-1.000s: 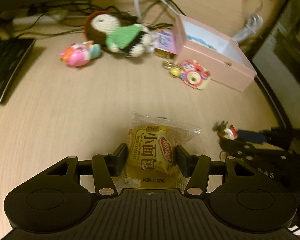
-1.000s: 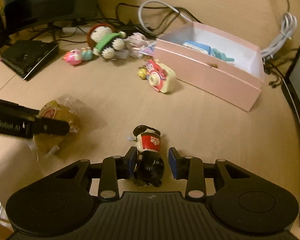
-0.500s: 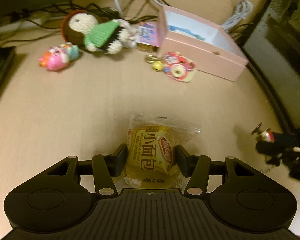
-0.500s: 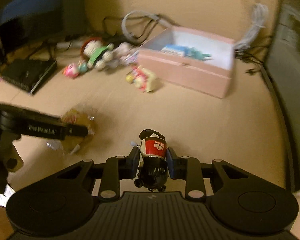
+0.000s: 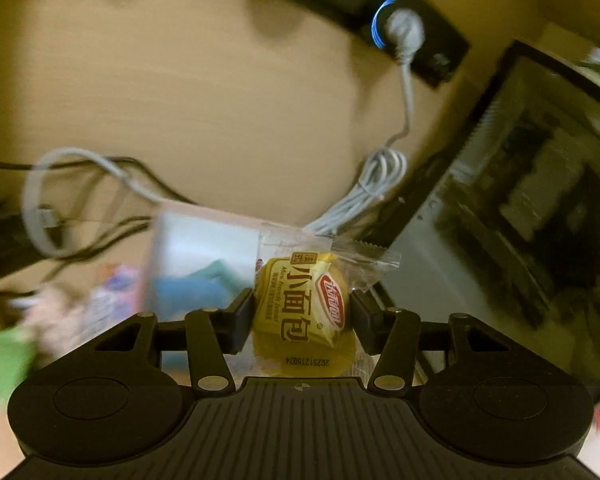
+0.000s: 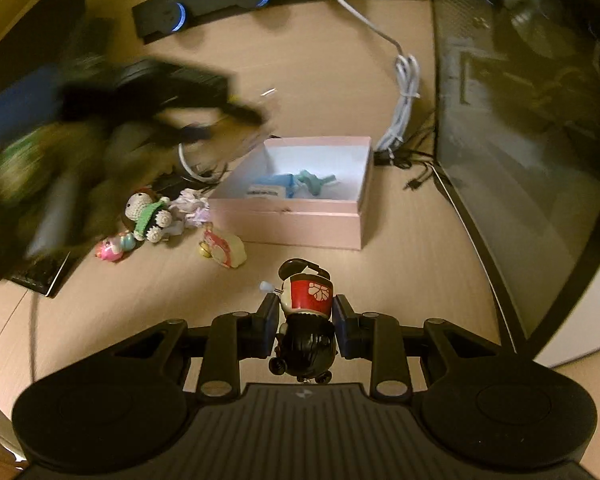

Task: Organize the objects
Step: 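Drop the bread packet into the pink box with the left tool while the right drops the keychain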

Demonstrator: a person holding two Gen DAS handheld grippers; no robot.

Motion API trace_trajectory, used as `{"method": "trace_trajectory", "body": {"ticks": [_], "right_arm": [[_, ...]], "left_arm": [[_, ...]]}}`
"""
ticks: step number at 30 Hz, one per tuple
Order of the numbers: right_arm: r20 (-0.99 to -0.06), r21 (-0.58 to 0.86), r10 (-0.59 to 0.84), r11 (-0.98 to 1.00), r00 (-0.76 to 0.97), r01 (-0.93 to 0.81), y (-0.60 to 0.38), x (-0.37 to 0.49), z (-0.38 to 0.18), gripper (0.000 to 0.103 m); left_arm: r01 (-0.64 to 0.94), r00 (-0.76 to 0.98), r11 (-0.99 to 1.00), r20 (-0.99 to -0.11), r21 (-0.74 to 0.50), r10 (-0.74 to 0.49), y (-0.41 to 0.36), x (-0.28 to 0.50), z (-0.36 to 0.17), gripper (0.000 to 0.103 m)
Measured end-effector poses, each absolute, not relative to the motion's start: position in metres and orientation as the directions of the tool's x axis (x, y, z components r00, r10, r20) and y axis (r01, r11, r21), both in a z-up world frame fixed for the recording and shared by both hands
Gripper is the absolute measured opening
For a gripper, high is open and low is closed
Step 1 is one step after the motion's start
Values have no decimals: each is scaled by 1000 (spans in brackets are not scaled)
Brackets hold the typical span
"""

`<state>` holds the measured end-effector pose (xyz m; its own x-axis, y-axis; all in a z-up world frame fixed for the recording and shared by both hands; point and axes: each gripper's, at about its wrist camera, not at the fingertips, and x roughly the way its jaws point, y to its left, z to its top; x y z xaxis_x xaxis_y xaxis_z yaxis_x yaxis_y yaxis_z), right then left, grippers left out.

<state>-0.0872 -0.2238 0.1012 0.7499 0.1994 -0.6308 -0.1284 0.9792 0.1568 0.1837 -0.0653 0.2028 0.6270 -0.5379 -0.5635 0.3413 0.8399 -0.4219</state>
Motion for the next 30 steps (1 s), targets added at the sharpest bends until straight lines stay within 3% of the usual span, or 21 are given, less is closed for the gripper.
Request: {"method": "trace_trajectory", "body": {"ticks": [7,11,19,23,30], "right_arm": [[-648,124,133,990,750,-69,-242,-104,91,28],[-671,134,104,991,735,-18,-258,-100,84,28],[-665,141,140,988,733,-61,-269,-76,94,28],[-663,121,173,985,728,-124,-262,-49,109,28],[-577,-76,200,952,792,-295,-195,72,163,28]], "left_arm": [[312,598,946,-756,-86,-266,-134,224,137,57],[356,621,934,-754,31,-212,-138,200,137,61],[318,673,920,-629,-228,-389,-57,131,188,57],[240,641,916,-656,-321,-398,-3,83,179,55],[50,610,906,-706,-420,-361,63,31,143,55]]}}
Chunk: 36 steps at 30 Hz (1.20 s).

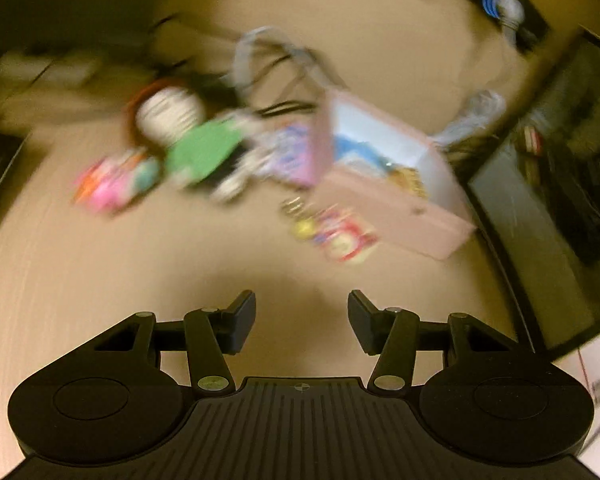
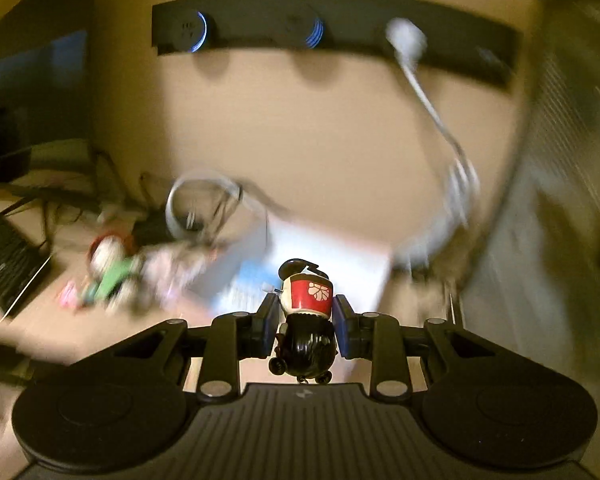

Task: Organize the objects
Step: 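Drop the bread packet into the pink box with the left tool while the right drops the keychain, then grasp the crocheted doll with the left tool while the right tool reaches toward the pink card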

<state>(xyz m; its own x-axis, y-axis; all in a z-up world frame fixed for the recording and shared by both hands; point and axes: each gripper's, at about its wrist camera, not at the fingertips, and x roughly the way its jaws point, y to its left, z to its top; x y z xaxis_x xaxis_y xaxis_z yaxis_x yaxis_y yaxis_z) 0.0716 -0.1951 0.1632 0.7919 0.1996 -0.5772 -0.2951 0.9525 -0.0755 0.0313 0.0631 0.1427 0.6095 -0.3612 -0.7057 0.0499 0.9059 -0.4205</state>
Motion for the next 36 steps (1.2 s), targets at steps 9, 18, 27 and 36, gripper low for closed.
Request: {"method": "trace_trajectory", "body": {"ticks": [9,18,27,36], "right_arm": [[-625,77,187,981,758,-179,-178,170,176,65],[-696,31,163,980,699,-198,-183,64,115,73],[-754,61,144,987,641,-150,-190,-23,79,82],[-780,25,116,988,615,-155,-191,-50,66,82]], "left_arm": [[-83,610,875,-718,-477,-334,114,-2,115,55],[-153,740,832,-620,-533,-261,135,60,151,55],[-368,662,799,-737,-476,-135,135,167,132,57],[-327,634,872,-769,-366,-85,106,183,120,58]]}}
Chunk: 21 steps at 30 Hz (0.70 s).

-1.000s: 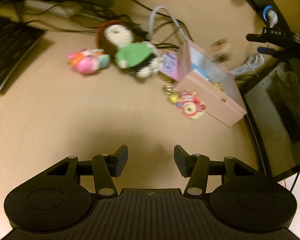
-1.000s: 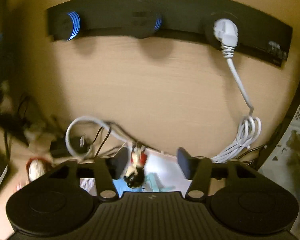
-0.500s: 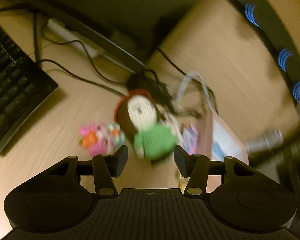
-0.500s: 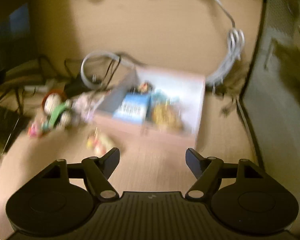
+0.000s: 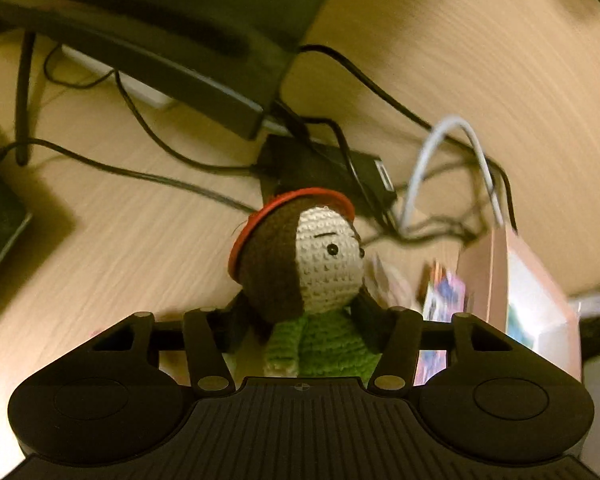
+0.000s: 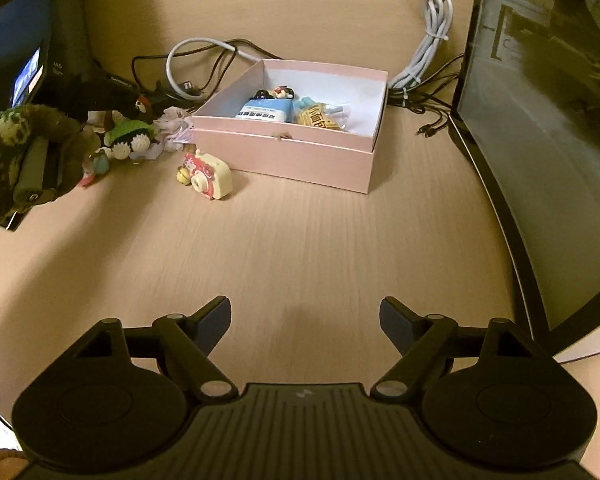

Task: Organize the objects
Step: 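Grasp the crocheted doll with the left tool while the right tool reaches toward the pink card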

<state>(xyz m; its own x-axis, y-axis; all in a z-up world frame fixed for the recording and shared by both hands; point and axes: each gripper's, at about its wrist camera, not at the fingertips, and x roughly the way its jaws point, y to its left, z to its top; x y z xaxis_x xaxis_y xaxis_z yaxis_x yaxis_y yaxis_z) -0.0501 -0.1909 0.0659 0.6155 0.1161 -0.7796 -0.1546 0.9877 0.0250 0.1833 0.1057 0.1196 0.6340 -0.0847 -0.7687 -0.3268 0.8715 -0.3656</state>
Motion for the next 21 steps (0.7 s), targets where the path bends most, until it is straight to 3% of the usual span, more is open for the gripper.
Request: {"method": "trace_trajectory", "body": {"ticks": [7,13,14,17,21], "right_arm": [[-740,68,209,969,639,-238,-170,-5,85,82],[-705,189,374,918,603,-349,-119,94,117,82],[-707,190,380,914,596,-358,-108,116,121,79],[-754,151,336,925,564,-348,-73,183,119,42],[-810,32,205,951,549,-309,-32,247,95,33]], "left_arm": [[-223,618,881,-759,-418,-204,103,86,105,54],[-186,589,888,-771,-420,-242,112,12,106,52],[-190,589,890,-773,-416,-236,117,5,106,52],[-226,601,883,-772,-412,-206,140,-21,109,52],[-285,619,863,-767,-417,-167,163,-41,108,52]]}}
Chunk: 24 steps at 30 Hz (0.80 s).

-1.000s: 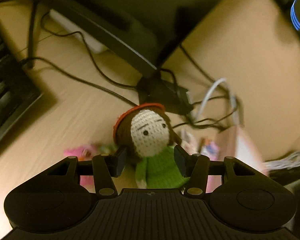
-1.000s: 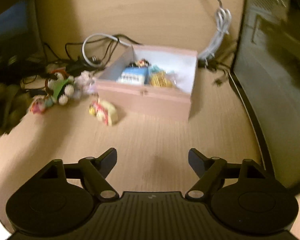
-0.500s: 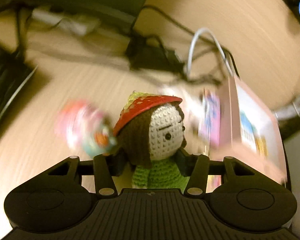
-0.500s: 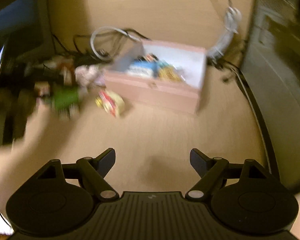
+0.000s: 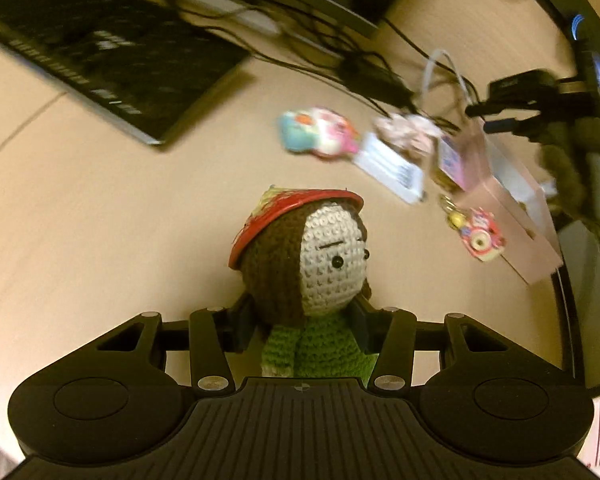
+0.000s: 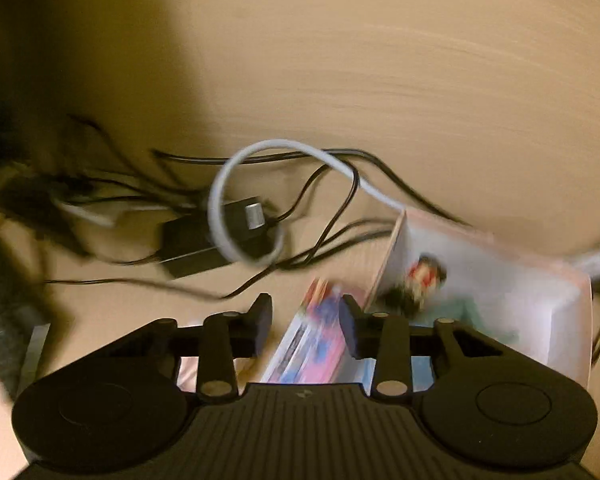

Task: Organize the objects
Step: 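Grasp the crocheted doll with the left tool while the right tool reaches toward the pink card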

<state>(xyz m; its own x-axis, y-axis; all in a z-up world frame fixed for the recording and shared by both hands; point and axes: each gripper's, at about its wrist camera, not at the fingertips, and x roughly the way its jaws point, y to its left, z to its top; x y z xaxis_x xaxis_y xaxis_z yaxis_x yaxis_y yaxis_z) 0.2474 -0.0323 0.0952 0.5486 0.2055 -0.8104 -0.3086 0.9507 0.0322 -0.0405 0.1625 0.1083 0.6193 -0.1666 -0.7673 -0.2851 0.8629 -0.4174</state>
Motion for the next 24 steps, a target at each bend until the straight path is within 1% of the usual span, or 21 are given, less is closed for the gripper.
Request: {"method": "trace_trajectory", "body": {"ticks": [2,5,7,9,14,24], "right_arm": [[-819,-72,112,953,563,-295,-13,264,81,31],[-819,-197,8,935,573,-294,11,281,60,31],[-828,-254,-51,922,559,-293,20,288,45,30],[-841,-273,-82,918,535,-287,25,290,32,28],[-840,-273,-49,899,540,-344,29,263,27,28],[-872,-92,184,848,453,-522,10,167,39,27]], "left_arm": [[-303,628,852,-762,-427,-158,170,-47,107,52],[-307,635,849,-757,-429,-153,178,-54,107,52],[-307,635,854,-759,-420,-145,179,-57,107,52],[-307,638,853,-756,-422,-144,180,-60,107,52],[-301,641,856,-754,-421,-145,180,-58,107,53],[-271,631,876,-761,-399,-151,164,-36,106,53]]}}
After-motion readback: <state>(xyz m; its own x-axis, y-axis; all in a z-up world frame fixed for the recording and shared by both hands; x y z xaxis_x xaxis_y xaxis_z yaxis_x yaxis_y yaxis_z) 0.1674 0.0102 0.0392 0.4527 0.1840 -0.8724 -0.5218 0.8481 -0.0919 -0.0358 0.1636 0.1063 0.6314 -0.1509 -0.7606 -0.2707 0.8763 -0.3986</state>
